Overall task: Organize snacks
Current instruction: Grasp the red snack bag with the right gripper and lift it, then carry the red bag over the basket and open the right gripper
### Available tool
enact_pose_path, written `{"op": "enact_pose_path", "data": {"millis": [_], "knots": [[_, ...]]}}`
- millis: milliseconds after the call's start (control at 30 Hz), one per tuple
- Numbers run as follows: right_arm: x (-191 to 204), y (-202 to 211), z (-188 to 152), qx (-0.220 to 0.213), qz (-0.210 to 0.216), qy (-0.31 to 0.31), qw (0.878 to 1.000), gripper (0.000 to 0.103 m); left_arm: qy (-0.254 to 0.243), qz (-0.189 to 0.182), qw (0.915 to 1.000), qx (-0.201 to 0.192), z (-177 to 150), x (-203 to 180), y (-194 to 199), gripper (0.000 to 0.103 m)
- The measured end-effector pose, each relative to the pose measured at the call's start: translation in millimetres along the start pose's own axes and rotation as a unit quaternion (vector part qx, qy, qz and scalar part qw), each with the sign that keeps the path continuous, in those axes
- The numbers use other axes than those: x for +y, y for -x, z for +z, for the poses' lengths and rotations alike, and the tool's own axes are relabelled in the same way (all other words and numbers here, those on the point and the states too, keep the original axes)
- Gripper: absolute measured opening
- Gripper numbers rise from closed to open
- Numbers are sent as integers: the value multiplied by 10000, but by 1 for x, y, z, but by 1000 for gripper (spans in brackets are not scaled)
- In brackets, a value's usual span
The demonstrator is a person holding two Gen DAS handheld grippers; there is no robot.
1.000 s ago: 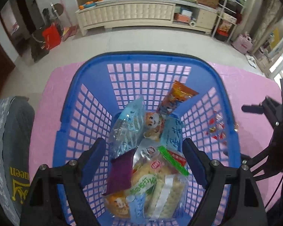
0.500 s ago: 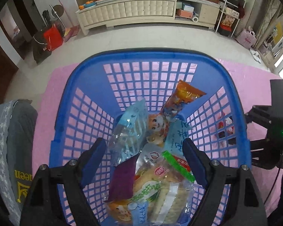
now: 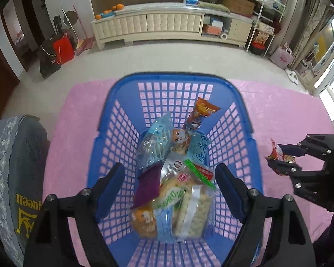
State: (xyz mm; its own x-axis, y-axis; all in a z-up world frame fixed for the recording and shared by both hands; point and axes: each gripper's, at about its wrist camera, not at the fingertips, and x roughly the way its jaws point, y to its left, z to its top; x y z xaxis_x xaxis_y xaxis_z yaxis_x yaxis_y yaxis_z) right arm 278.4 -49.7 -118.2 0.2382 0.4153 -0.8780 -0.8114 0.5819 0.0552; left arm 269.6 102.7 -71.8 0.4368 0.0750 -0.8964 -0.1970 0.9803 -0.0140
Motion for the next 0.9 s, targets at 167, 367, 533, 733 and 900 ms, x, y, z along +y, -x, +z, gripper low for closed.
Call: {"op": "enact_pose_path", "data": {"millis": [167, 367, 533, 733, 900], "knots": [[17, 49, 2, -301, -106, 12, 9995, 32, -38, -121, 9997, -228, -17, 1, 37, 82], [51, 87, 14, -556, -195, 184, 9981, 32, -189, -234, 9982, -516, -33, 4, 76, 82], [67, 86, 34, -651, -202, 234, 9974, 33, -195, -379, 9967, -687, -41, 15, 92, 82], [82, 84, 45, -685, -275, 201, 9971, 33, -185, -420, 9965, -701, -45, 33, 93, 82], [94, 73, 61, -633, -267, 250, 9973, 33, -192, -432, 9964, -703, -45, 44, 89, 82]]}}
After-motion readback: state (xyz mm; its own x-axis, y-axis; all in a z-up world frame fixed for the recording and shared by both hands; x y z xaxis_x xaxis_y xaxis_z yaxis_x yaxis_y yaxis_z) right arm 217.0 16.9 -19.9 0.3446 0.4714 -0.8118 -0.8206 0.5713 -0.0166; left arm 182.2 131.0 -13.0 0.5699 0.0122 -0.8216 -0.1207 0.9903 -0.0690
